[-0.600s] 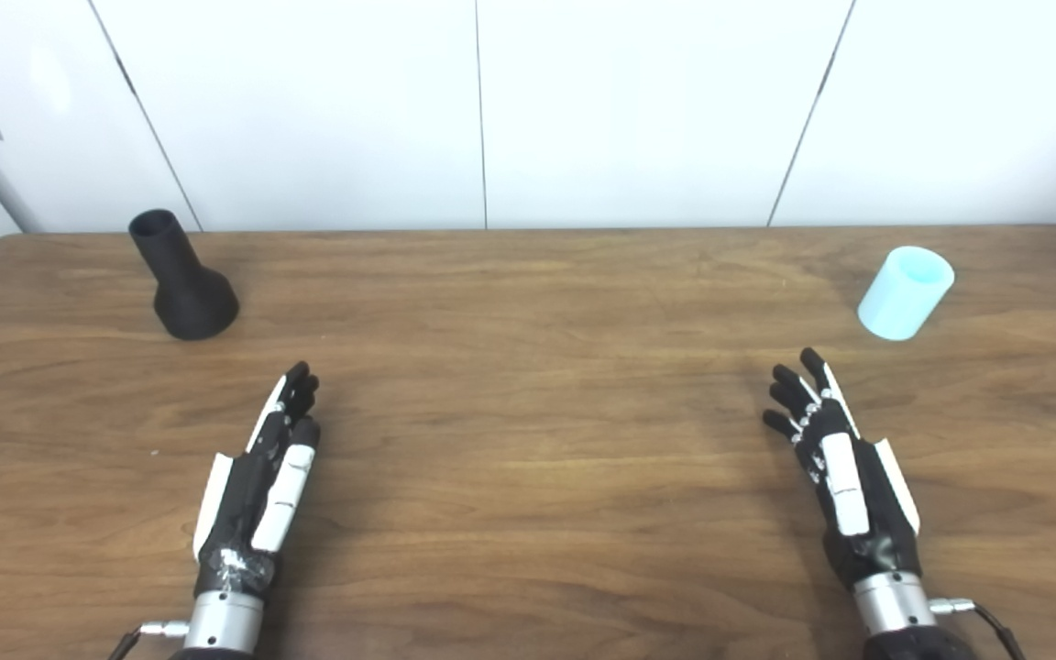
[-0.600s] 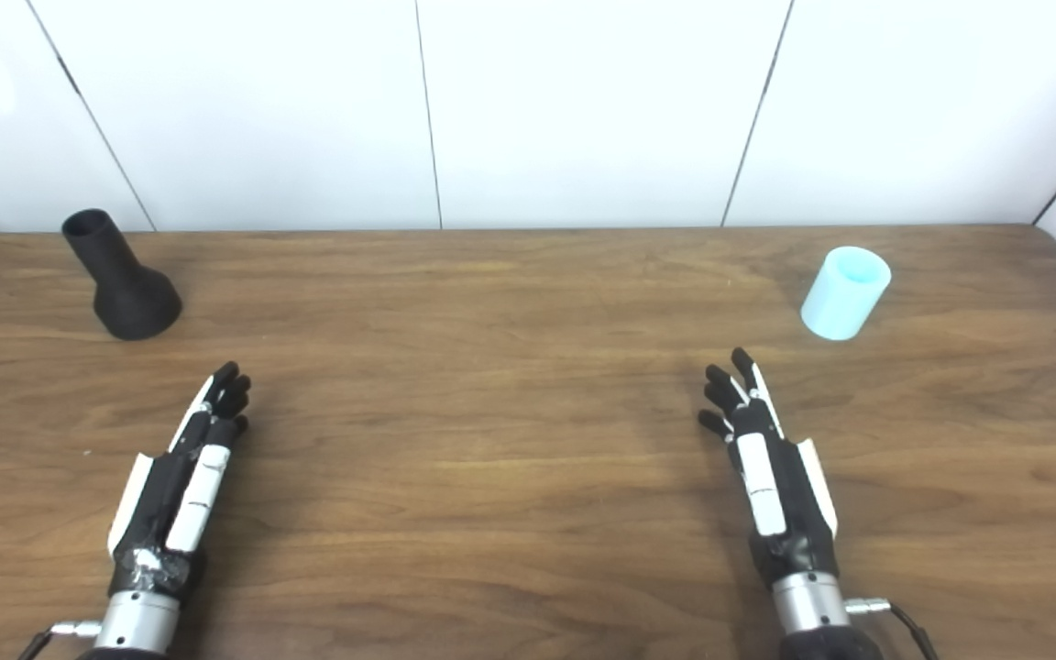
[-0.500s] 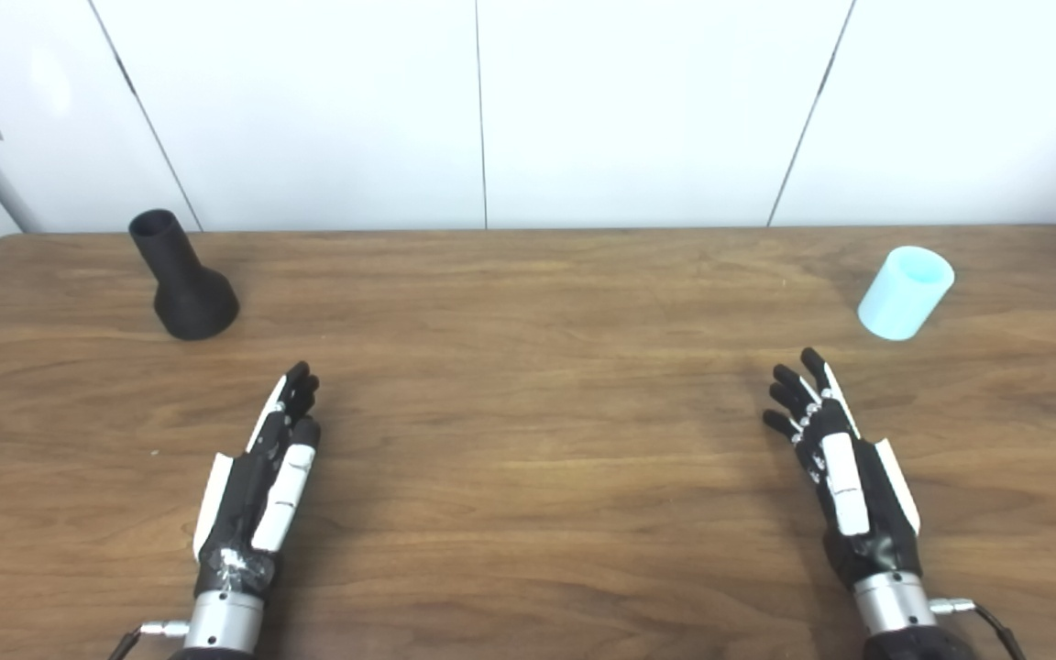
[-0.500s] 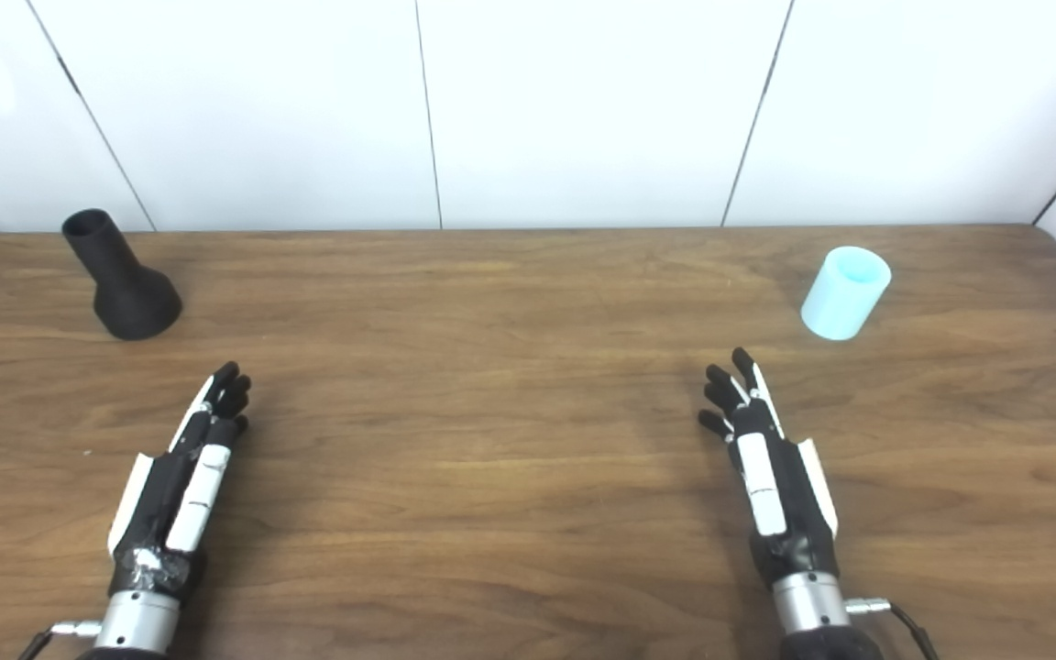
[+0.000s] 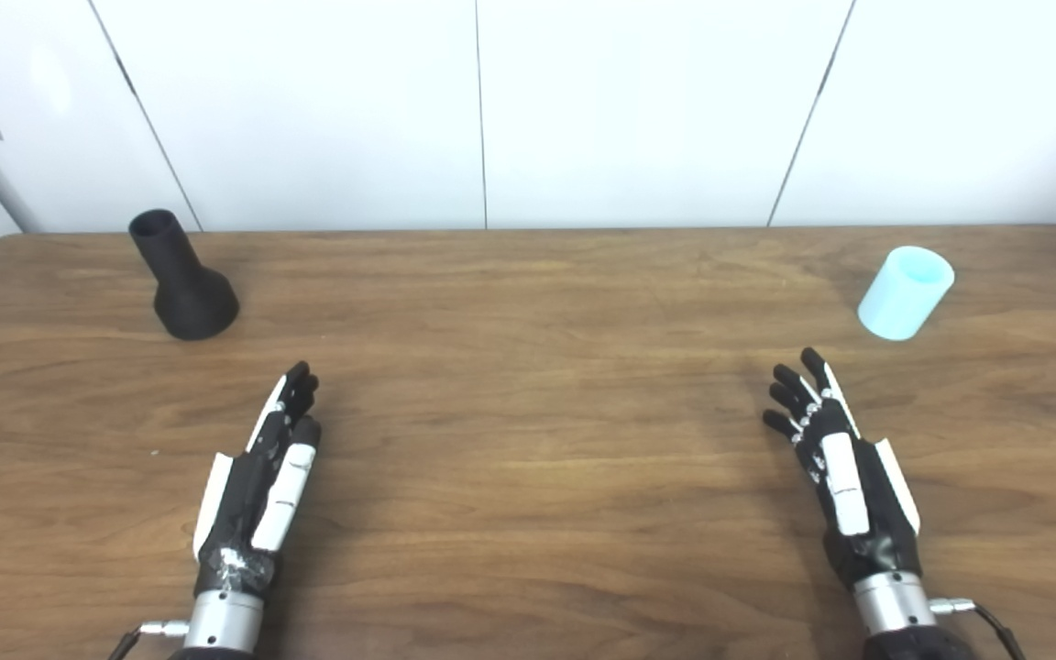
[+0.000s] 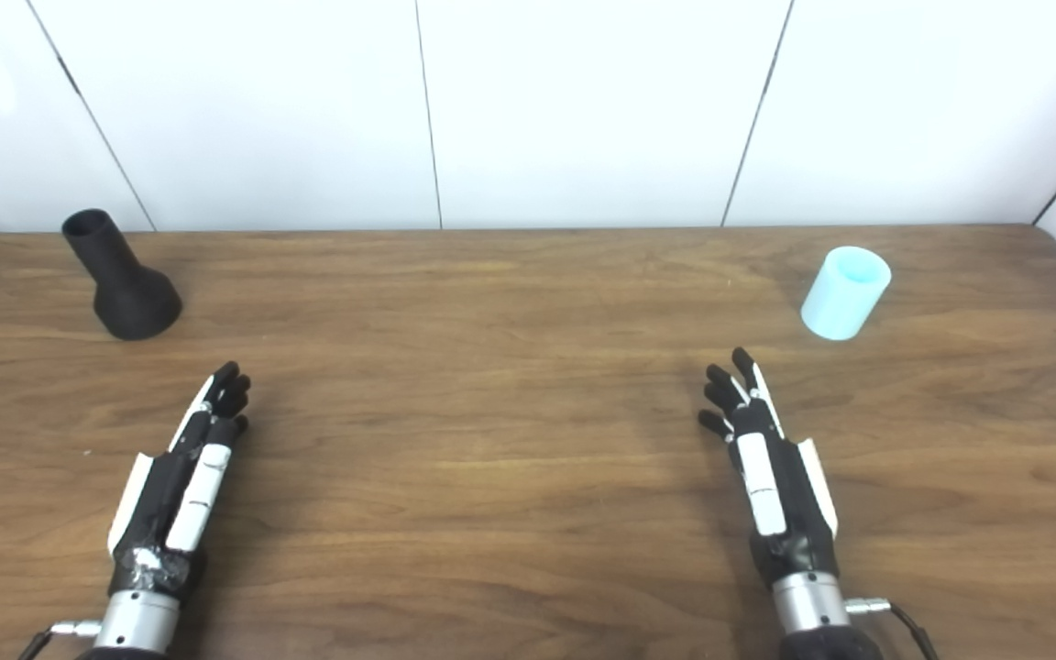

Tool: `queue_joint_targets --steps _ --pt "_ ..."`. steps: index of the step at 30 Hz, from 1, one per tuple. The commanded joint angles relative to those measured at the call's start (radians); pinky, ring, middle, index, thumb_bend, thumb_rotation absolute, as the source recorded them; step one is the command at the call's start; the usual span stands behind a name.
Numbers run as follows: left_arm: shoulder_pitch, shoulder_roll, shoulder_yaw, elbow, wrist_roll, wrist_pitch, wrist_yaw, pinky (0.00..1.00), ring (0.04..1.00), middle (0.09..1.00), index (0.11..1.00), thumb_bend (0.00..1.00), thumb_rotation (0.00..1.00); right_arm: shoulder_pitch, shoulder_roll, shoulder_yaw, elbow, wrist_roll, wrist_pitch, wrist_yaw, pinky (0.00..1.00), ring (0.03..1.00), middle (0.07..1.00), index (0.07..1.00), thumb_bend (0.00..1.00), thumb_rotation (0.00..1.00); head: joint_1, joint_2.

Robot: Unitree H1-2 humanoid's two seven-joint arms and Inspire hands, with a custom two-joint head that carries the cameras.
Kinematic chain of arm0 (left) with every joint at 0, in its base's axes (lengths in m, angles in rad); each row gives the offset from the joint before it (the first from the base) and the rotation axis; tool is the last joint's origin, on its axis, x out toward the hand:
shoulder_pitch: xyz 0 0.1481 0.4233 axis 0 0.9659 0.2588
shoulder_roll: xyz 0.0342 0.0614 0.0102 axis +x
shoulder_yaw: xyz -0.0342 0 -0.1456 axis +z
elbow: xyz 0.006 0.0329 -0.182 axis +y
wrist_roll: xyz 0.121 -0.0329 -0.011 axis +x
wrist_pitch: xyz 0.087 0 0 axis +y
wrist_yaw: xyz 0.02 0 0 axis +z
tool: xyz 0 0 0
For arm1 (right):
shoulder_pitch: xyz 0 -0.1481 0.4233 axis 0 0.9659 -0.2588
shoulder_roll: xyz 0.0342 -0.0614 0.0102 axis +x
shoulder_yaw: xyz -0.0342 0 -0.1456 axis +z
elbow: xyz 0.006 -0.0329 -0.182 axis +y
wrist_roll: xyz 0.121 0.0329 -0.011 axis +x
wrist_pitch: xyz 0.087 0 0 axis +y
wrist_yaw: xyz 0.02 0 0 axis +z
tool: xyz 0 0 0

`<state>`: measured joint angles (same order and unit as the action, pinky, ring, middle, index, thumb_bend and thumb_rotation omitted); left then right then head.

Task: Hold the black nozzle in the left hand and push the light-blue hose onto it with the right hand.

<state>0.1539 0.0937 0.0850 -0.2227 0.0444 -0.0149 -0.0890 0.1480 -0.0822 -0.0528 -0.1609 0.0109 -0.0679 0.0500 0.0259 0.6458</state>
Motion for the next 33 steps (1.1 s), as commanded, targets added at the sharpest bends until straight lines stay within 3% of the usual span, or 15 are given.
queue_joint_targets --steps 1,2,7,18,23,25,33 --pt "0.018 0.014 -0.005 -0.008 0.005 0.017 0.005 0.98 0.978 0.960 0.974 0.54 0.79 0.010 -0.004 0.003 0.000 0.010 0.005 0.005 0.86 0.918 0.920 0.981 0.49 1.00 0.034 -0.006" --pt "0.018 0.013 -0.006 -0.007 0.004 0.017 0.004 0.98 0.978 0.960 0.974 0.54 0.78 0.011 -0.005 0.002 0.001 0.012 0.005 0.006 0.86 0.919 0.920 0.981 0.49 1.00 0.034 -0.006" --pt "0.024 0.000 -0.024 0.009 0.018 -0.007 0.011 0.99 0.986 0.967 0.966 0.50 0.76 0.011 -0.025 -0.009 0.024 0.035 -0.020 0.018 0.88 0.937 0.936 0.996 0.46 1.00 0.170 -0.045" --pt "0.023 -0.030 -0.076 0.035 0.121 -0.027 0.067 0.99 0.972 0.947 0.966 0.48 0.72 0.001 -0.050 -0.029 0.073 0.101 -0.034 0.046 0.93 0.955 0.944 1.000 0.50 1.00 0.309 -0.120" --pt "0.020 -0.040 -0.086 0.047 0.135 -0.033 0.094 0.96 0.955 0.936 0.954 0.46 0.58 -0.003 -0.058 -0.032 0.077 0.132 -0.024 0.067 0.96 0.978 0.961 1.000 0.54 1.00 0.326 -0.125" --pt "0.018 -0.047 -0.081 0.050 0.131 -0.030 0.109 0.95 0.952 0.937 0.954 0.48 0.50 -0.005 -0.063 -0.033 0.083 0.149 -0.027 0.079 0.97 0.984 0.968 1.000 0.54 1.00 0.332 -0.129" --pt "0.017 -0.055 -0.075 0.053 0.174 -0.036 0.167 0.91 0.927 0.917 0.944 0.58 0.35 -0.003 -0.069 -0.037 0.084 0.148 -0.032 0.076 0.95 0.963 0.948 0.992 0.56 1.00 0.343 -0.135"
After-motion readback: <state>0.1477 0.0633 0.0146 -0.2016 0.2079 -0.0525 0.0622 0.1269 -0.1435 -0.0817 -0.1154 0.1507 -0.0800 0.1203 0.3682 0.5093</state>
